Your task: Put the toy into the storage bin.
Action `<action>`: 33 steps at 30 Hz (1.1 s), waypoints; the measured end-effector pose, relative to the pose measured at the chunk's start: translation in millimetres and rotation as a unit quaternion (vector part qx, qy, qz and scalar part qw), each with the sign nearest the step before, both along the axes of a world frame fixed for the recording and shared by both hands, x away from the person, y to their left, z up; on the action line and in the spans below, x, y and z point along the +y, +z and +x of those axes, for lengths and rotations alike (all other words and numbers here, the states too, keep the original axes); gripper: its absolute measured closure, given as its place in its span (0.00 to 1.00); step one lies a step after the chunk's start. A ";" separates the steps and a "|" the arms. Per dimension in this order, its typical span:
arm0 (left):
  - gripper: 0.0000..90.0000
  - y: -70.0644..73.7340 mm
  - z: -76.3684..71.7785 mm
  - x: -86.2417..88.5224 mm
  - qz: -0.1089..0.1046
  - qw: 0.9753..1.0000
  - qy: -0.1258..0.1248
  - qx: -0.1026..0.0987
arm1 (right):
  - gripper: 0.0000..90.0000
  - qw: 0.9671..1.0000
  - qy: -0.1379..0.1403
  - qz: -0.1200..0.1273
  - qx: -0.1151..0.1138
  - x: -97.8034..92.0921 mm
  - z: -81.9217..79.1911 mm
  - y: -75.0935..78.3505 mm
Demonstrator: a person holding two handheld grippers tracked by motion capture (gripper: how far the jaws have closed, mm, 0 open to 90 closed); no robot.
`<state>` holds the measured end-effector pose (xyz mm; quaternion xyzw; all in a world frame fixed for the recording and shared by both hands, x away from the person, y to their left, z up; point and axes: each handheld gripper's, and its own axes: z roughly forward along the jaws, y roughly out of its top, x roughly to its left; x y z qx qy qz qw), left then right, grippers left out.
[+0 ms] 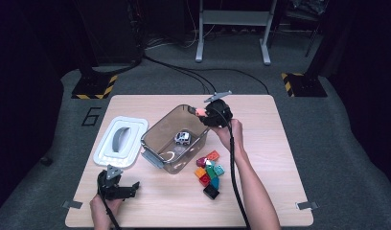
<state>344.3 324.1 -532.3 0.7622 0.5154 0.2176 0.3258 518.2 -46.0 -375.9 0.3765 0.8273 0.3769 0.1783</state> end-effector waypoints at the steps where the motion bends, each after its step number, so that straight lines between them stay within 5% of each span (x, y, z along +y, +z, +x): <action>1: 0.00 0.4 0.0 0.3 0.000 1.000 -0.002 0.003 | 0.75 1.000 0.000 0.000 0.001 -0.1 0.4 -0.6; 14: 0.00 0.2 0.2 0.5 0.003 1.000 -0.003 0.000 | 0.70 1.000 -0.007 -0.028 0.002 2.7 0.1 -4.7; 19: 0.00 0.6 0.2 0.8 0.003 1.000 -0.004 0.002 | 0.60 1.000 -0.009 -0.027 0.001 -0.4 -3.0 -4.5; 27: 0.00 0.2 0.2 0.5 0.003 1.000 -0.002 0.000 | 0.35 1.000 -0.015 0.009 0.000 -19.2 -19.0 1.7; 33: 0.00 0.4 0.2 0.6 0.003 1.000 -0.003 0.001 | 0.24 1.000 -0.021 0.017 0.009 -37.8 -34.1 -7.6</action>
